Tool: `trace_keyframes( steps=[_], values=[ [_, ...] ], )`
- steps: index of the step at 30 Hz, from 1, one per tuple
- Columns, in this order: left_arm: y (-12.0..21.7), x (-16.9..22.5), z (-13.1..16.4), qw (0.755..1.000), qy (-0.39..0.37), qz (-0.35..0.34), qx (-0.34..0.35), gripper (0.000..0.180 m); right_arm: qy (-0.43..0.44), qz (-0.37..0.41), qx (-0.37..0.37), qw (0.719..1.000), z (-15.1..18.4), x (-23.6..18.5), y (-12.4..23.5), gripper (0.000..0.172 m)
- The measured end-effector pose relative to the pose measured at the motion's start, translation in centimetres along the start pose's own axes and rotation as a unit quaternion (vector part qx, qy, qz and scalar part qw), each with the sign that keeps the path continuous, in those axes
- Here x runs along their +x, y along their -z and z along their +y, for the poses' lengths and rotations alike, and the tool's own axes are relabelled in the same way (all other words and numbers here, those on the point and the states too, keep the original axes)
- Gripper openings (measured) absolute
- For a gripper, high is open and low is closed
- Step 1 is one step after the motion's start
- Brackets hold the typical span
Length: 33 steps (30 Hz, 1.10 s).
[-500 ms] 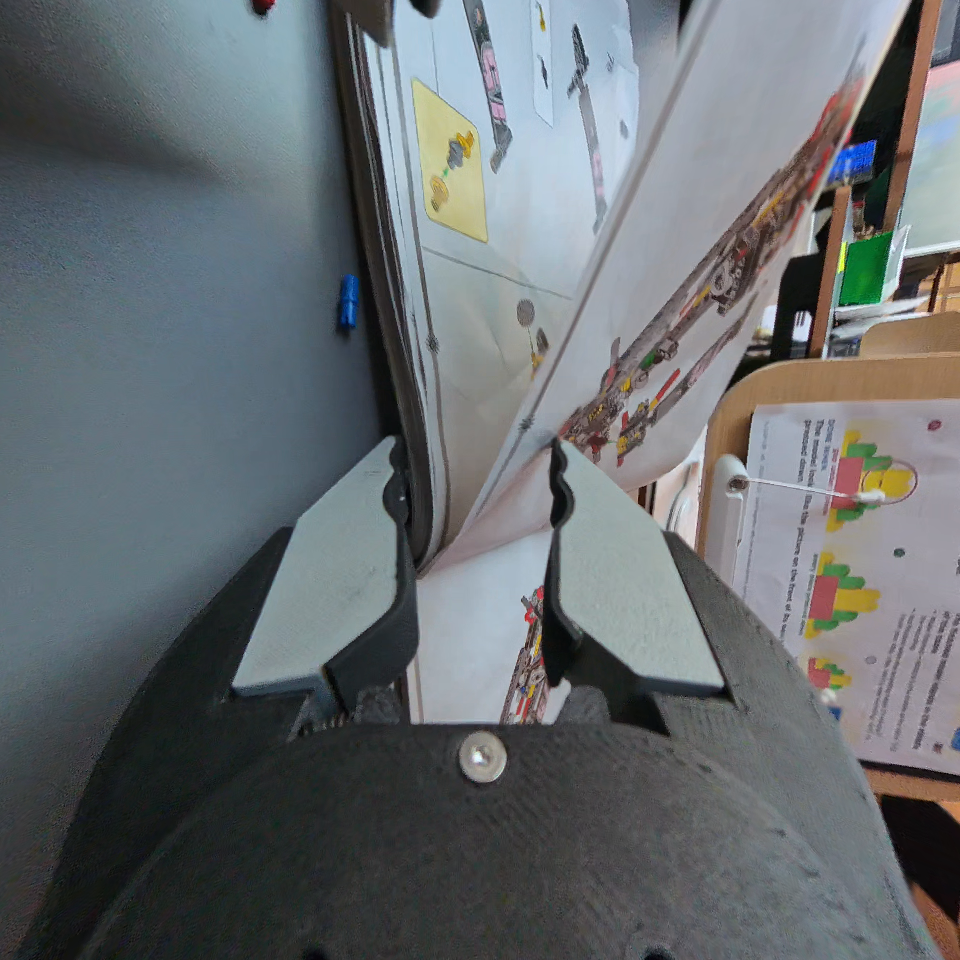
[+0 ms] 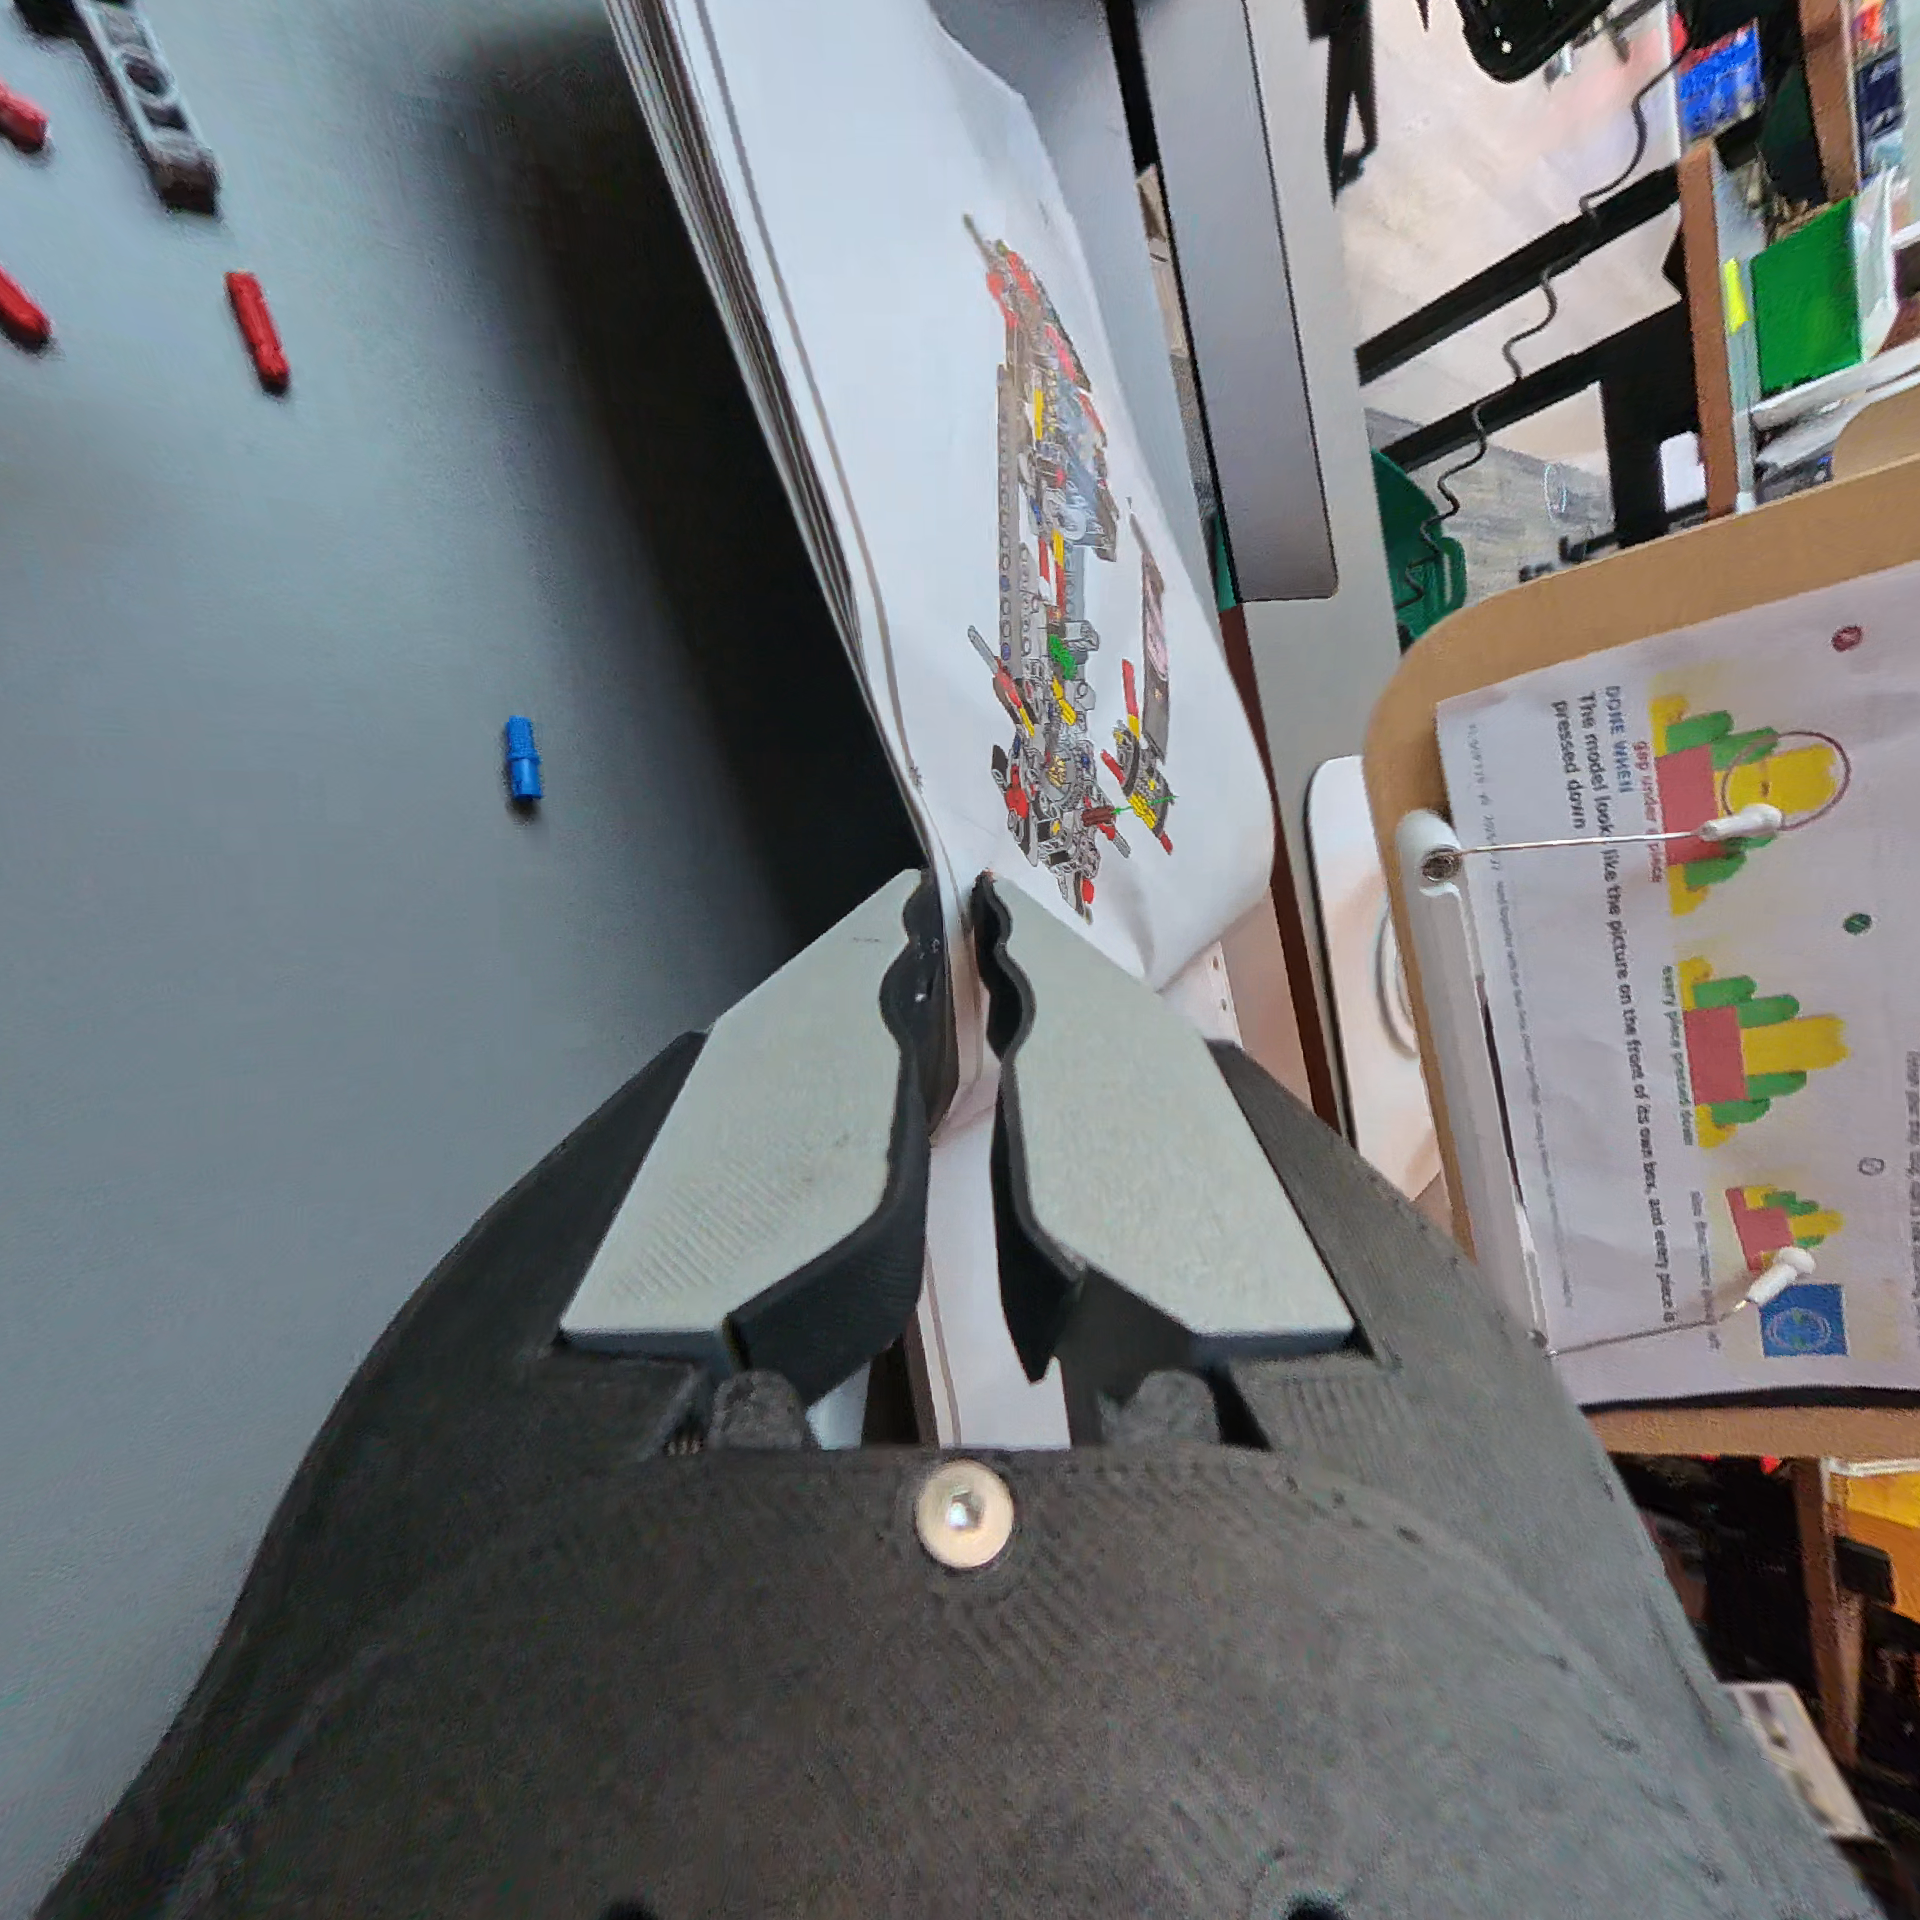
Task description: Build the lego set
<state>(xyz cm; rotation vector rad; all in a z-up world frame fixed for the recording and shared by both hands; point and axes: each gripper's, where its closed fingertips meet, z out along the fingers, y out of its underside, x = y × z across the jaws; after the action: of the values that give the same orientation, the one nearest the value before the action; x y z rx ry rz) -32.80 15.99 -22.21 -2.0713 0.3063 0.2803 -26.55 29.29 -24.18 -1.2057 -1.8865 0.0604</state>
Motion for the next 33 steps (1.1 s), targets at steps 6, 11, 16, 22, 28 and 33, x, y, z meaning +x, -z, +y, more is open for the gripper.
trace_keyframes(
  steps=[6,11,16,22,28,33],
  values=[
    [-1.3,1.5,1.5,0.997,0.04,0.049,-0.047,0.024,-0.084,-0.009,0.007,0.996,-0.7,2.3,0.5,0.004],
    [-5.3,4.6,0.3,0.985,0.083,0.14,-0.053,0.031,-0.118,-0.017,0.014,0.993,-0.8,2.6,0.4,0.005],
    [-8.9,6.7,-0.1,0.973,0.016,0.212,-0.095,0.026,-0.127,-0.026,0.022,0.991,-0.5,2.3,0.8,0.005],
    [-9.1,7.2,1.0,0.95,0.011,0.284,-0.131,0.003,-0.145,-0.036,0.032,0.988,-0.4,2.8,1.3,0.005],
    [-6.9,4.3,3.4,0.96,0.009,0.22,-0.176,0.003,-0.147,-0.051,0.033,0.987,0.1,1.3,0.7,0.007],
    [-3.3,0.2,6.5,0.964,0.014,0.148,-0.221,0.003,-0.091,-0.045,-0.007,0.995,1.6,-1.0,-0.9,0.009]
  ],
)
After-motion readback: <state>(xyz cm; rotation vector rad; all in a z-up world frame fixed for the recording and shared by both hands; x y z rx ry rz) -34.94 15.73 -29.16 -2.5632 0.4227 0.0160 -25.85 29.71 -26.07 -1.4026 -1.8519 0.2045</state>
